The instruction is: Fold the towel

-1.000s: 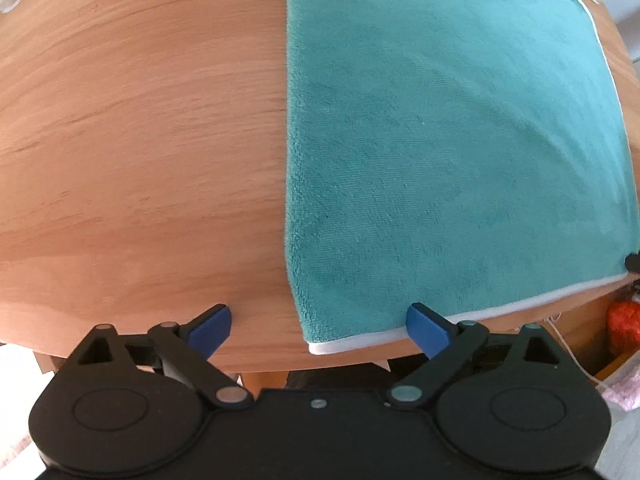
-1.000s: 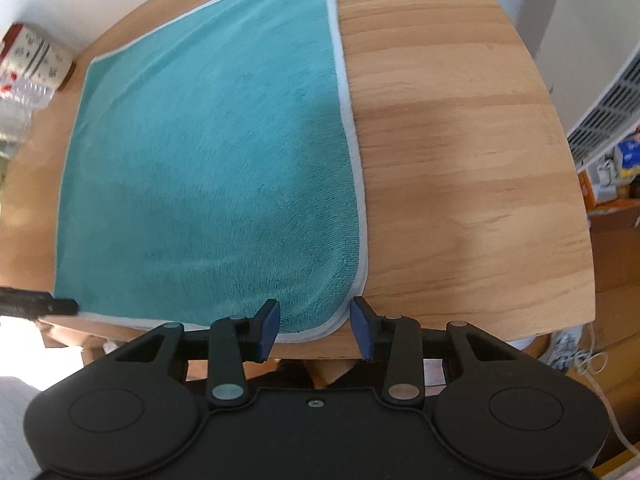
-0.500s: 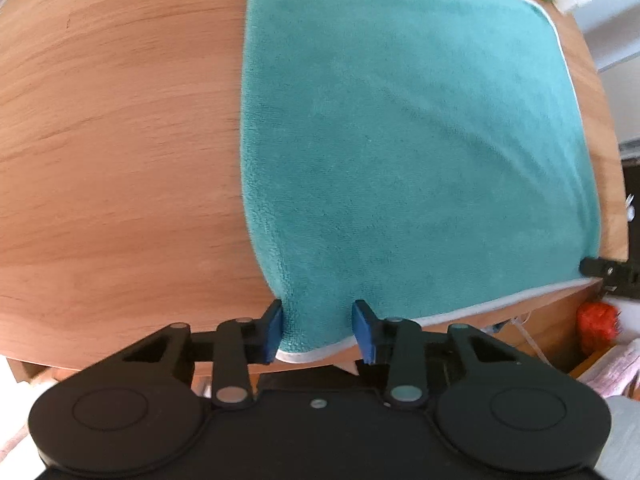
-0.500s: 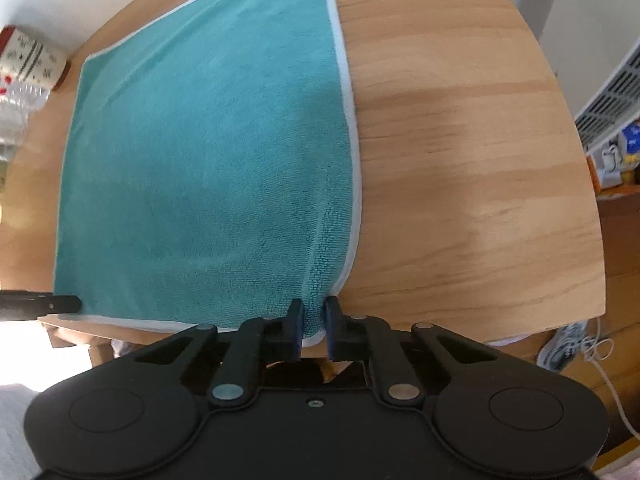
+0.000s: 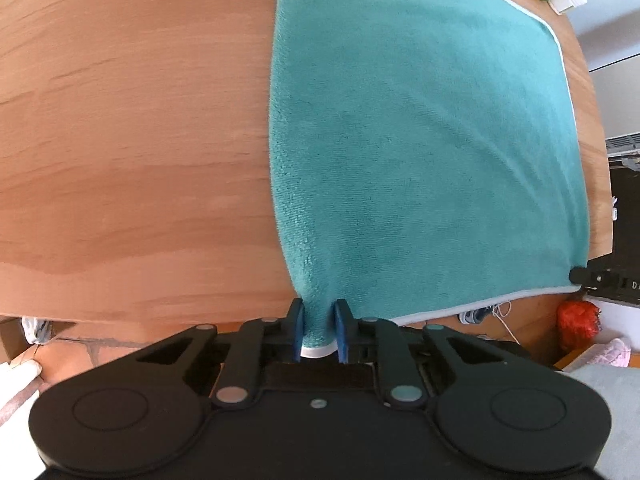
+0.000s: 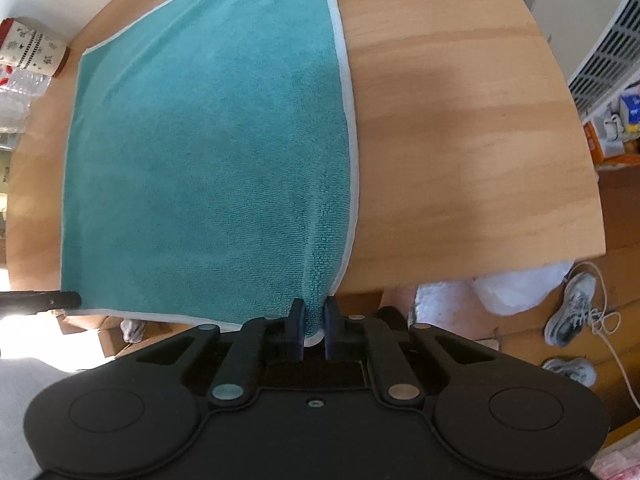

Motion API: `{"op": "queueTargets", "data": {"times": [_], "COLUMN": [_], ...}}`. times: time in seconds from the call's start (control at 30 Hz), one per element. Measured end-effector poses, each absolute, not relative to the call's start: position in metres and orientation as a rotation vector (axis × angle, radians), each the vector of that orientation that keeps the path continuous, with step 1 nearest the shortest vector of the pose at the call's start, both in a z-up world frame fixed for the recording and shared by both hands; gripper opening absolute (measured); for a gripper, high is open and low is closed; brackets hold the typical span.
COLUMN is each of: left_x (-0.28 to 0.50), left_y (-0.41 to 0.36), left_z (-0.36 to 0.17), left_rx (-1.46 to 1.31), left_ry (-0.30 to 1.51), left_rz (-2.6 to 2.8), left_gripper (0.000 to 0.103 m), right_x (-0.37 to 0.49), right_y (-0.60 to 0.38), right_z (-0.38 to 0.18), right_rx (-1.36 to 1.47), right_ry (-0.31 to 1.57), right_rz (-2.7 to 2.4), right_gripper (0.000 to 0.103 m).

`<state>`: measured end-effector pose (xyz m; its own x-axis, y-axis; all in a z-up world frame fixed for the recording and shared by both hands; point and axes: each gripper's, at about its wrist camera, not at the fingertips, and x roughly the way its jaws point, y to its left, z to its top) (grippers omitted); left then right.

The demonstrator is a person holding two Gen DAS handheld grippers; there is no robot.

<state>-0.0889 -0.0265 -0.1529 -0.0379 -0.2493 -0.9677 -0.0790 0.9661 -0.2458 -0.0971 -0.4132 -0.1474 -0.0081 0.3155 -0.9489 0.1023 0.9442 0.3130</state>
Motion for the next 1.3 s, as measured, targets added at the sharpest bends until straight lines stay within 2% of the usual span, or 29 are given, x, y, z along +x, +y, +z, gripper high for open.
{"op": "queueTargets", "data": {"times": [0.17, 0.43, 0.67, 0.83, 1.13, 1.3], "left_x": [-0.057, -0.029, -0.005, -0.004, -0.036, -0.055], "left_y": [-0.022, -0.009, -0.007, -0.024, -0.027, -0.034], "left_z": [-0.142, -0.098, -0.089, -0.106, -0.146, -0.165], "left_rx": [-0.264, -0.288, -0.321, -0.272, -0.269, -0.336], "left_ry": [1.599, 1.469, 1.364, 1.385, 1.518, 1.554], "left_rz": [-0.173, -0.177, -0.12, -0.138, -0.098, -0.04], "left_gripper": [0.015, 0.015, 0.015, 0.016, 0.04, 0.041], "right_x": [-0.087, -0.046, -0.009, -0.005, -0.004, -0.003], "right_y": [-0.413, -0.424, -0.423, -0.425, -0.428, -0.43], "right_z": [-0.127, -0.092, -0.073, -0.072, -0.095, -0.101], "right_rx": [0.35, 0.432, 0.411, 0.407, 0.42, 0.416], "right_ry": [1.545, 1.413, 1.313, 1.315, 1.406, 1.432], "right_rz": [0.239, 0.268, 0.297, 0.309, 0.317, 0.346], "right_gripper": [0.01, 0.01, 0.01, 0.01, 0.01, 0.01]}}
